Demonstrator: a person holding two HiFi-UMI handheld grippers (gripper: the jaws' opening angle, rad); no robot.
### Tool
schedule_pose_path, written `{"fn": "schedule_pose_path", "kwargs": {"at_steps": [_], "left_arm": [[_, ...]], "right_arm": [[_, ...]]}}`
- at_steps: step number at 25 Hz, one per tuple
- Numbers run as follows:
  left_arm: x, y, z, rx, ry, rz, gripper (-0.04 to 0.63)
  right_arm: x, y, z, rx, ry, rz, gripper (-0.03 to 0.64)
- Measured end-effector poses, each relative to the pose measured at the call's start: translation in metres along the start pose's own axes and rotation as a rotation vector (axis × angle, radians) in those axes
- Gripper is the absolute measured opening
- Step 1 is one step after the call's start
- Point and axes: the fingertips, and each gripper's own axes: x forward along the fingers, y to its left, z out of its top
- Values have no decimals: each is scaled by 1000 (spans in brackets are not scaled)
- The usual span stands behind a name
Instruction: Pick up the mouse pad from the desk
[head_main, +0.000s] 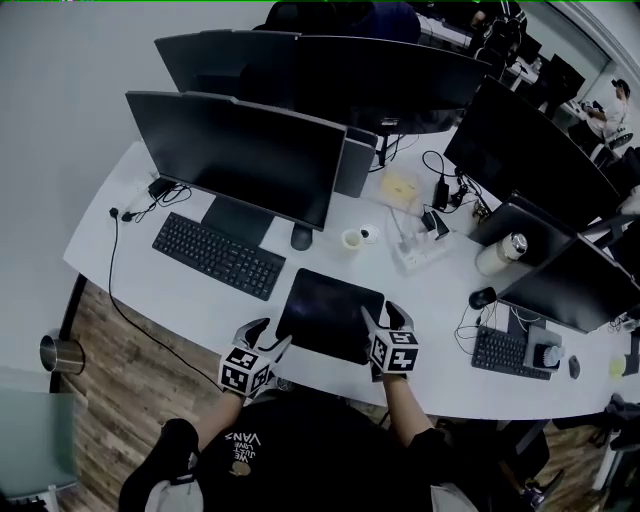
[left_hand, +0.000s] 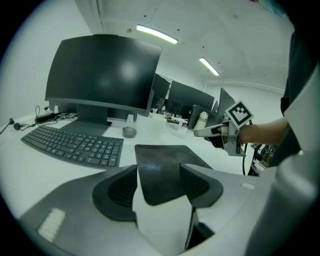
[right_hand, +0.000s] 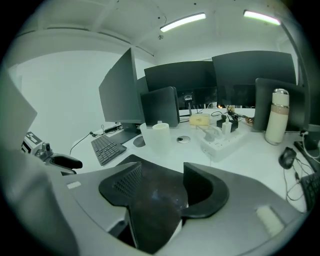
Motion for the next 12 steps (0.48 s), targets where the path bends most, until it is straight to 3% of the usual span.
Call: {"fn": "schedule_pose_path", "kwargs": {"at_steps": [12], "left_arm": [[16,12,-31,-9,138,-62,241]], "right_arm": [[50,-39,-24,-26,77,-72,250]]}}
